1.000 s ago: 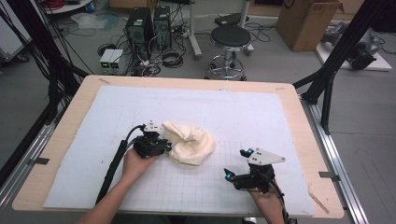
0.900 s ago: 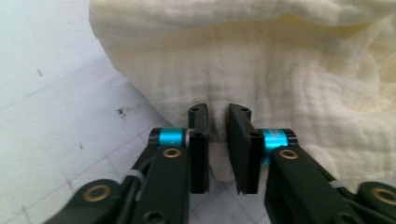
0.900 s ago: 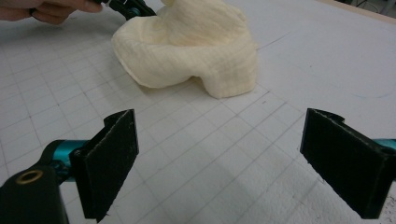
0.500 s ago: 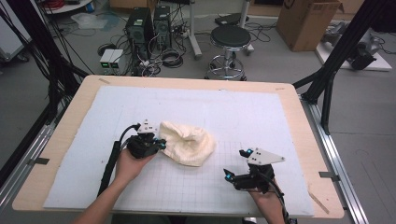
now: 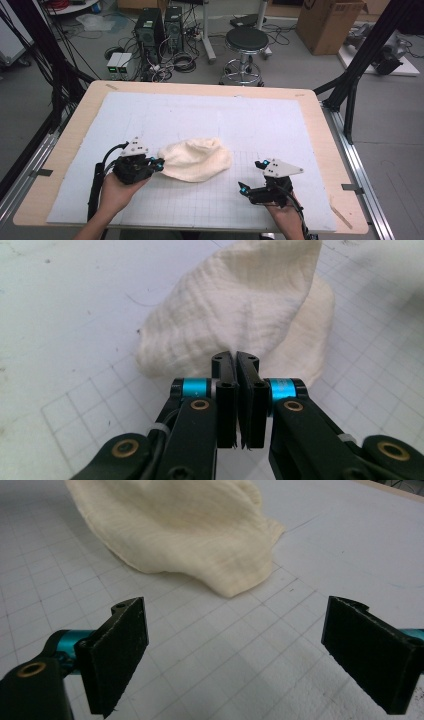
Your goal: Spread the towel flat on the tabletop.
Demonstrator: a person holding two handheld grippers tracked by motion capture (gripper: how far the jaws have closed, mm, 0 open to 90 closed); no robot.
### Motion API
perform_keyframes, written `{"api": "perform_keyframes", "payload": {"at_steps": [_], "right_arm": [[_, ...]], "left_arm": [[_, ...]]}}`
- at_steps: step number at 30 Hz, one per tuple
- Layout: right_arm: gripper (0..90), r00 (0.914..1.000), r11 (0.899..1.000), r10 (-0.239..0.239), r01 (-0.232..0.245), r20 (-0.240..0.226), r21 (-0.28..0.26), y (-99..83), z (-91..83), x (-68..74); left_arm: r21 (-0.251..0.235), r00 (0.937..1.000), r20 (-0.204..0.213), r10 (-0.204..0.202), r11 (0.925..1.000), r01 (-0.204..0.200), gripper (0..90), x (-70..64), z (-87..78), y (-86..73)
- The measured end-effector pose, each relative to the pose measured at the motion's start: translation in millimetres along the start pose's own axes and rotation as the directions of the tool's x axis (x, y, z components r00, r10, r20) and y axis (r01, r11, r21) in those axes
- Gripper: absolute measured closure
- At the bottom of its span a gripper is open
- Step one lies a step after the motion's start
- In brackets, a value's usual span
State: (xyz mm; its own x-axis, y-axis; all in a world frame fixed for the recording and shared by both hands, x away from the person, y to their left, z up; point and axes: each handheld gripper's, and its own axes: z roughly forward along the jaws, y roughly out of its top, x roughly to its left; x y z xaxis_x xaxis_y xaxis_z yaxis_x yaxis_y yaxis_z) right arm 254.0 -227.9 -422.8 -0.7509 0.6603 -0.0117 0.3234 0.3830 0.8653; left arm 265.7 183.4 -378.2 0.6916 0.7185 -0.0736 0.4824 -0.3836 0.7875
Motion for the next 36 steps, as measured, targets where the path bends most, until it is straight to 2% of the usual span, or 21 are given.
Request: {"api": "perform_keyframes", "payload": {"at_steps": [4, 8, 13, 16, 17, 20, 21, 23, 25, 27, 28, 33, 36], "right_arm": [[10.9, 1.0, 1.0, -0.001, 0.001, -0.004, 0.003, 0.5, 0.5, 1.2], [10.9, 0.9999, 1.0, 0.002, -0.003, -0.014, -0.002, 1.7, 2.1, 2.9], [12.5, 0.9991, 1.0, -0.009, 0.009, -0.041, 0.002, 6.6, 8.4, 8.6], [22.7, 0.996, 0.999, -0.035, 0.036, -0.082, 0.004, 8.8, 12.7, 14.5], [26.3, 0.9945, 0.999, -0.045, 0.046, -0.095, 0.011, 9.6, 14.4, 16.9], [34.8, 0.9912, 0.997, -0.072, 0.076, -0.111, 0.031, 11.7, 21.5, 21.6], [39.5, 0.9893, 0.996, -0.071, 0.077, -0.127, 0.039, 12.4, 24.1, 22.5], [46.0, 0.986, 0.995, -0.084, 0.091, -0.144, 0.048, 13.8, 29.6, 24.8], [53.8, 0.9818, 0.992, -0.106, 0.117, -0.157, 0.057, 16.0, 35.5, 27.7], [56.2, 0.9787, 0.987, -0.136, 0.147, -0.154, 0.064, 19.1, 42.4, 29.7], [58.1, 0.9776, 0.986, -0.143, 0.155, -0.155, 0.066, 20.8, 45.9, 29.9], [62.0, 0.9757, 0.98, -0.143, 0.163, -0.166, 0.115, 24.6, 63.8, 26.7], [63.3, 0.9762, 0.971, -0.153, 0.177, -0.154, 0.16, 23.3, 72.0, 25.6]], "left_arm": [[0.004, 0.9998, 0.017, 0.005, 1.0, -0.005, 86.5, -10.5, -12.4, -13.4], [-0.015, 1.0, 0.002, 0.006, 0.9999, -0.006, 86.5, -16.1, -17.6, -20.3], [-0.005, 0.9998, -0.018, -0.011, 0.9999, 0.011, 86.3, -9.9, 0.1, -23.0], [0.007, 0.999, -0.013, -0.042, 0.9991, 0.042, 85.3, -1.7, 11.3, -28.6], [0.0, 0.9985, -0.003, -0.055, 0.9985, 0.055, 83.7, 0.5, 14.0, -31.0], [-0.009, 0.9968, 0.024, -0.076, 0.9971, 0.076, 63.9, 4.8, 18.5, -35.5], [-0.002, 0.9983, 0.021, -0.054, 0.9985, 0.054, 59.4, 6.1, 17.7, -35.5], [-0.007, 0.9987, 0.013, -0.048, 0.9988, 0.048, 53.5, 8.7, 17.6, -36.4], [0.002, 0.9991, 0.006, -0.042, 0.9991, 0.042, 53.7, 12.6, 18.3, -37.8], [0.008, 0.9993, -0.004, -0.037, 0.9993, 0.037, 55.5, 15.6, 19.1, -39.5], [0.011, 0.999, 0.005, -0.044, 0.999, 0.044, 56.8, 17.4, 18.9, -40.2], [0.048, 0.9992, 0.008, -0.038, 0.9981, 0.038, 61.5, 21.3, 20.7, -43.5], [0.074, 0.9993, 0.007, -0.038, 0.9965, 0.037, 62.5, 23.6, 25.0, -44.5]]}}
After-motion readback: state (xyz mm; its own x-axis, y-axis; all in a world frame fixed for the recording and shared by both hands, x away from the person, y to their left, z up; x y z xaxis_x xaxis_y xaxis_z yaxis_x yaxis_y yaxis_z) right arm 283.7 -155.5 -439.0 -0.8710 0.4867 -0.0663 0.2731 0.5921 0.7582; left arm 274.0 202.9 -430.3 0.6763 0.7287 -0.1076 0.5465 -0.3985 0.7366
